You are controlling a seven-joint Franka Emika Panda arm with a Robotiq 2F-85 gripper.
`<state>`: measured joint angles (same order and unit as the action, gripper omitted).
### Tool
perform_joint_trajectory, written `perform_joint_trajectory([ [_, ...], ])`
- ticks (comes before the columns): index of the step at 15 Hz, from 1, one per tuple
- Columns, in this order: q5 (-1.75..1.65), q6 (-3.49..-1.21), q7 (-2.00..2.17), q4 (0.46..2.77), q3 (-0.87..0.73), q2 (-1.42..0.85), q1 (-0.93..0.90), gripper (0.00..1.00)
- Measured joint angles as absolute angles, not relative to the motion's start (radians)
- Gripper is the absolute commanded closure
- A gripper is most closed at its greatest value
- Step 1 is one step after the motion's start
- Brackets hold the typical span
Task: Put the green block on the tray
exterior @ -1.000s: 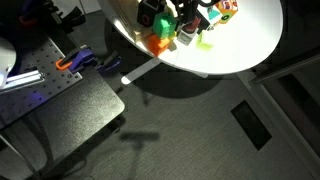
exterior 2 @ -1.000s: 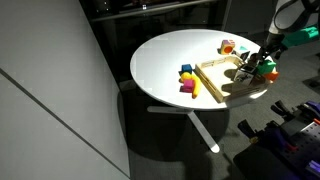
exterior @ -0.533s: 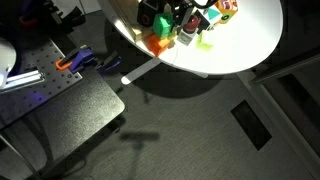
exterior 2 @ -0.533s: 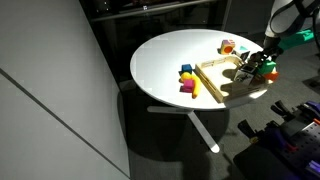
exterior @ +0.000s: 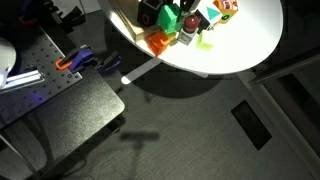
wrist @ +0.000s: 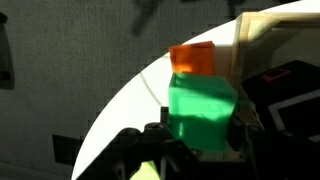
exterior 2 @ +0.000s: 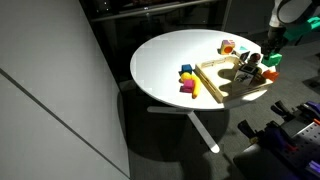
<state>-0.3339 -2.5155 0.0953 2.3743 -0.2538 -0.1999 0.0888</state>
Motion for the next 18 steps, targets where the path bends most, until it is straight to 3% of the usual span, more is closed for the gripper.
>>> perform_joint_trajectory([
  [12,-0.358,-2.484,0.154,2.346,-0.155,-0.038,0.08,0.72],
  [13,-0.358,-2.484,0.16,2.338,-0.147,-0.038,0.079,0.22],
  [14,-0.358,-2.484,0.168,2.331,-0.139,-0.038,0.077,0.2],
  [17,-0.358,-2.484,0.176,2.319,-0.122,-0.038,0.072,0.01],
  [18,-0.358,-2.484,0.176,2.317,-0.118,-0.037,0.07,0.0],
])
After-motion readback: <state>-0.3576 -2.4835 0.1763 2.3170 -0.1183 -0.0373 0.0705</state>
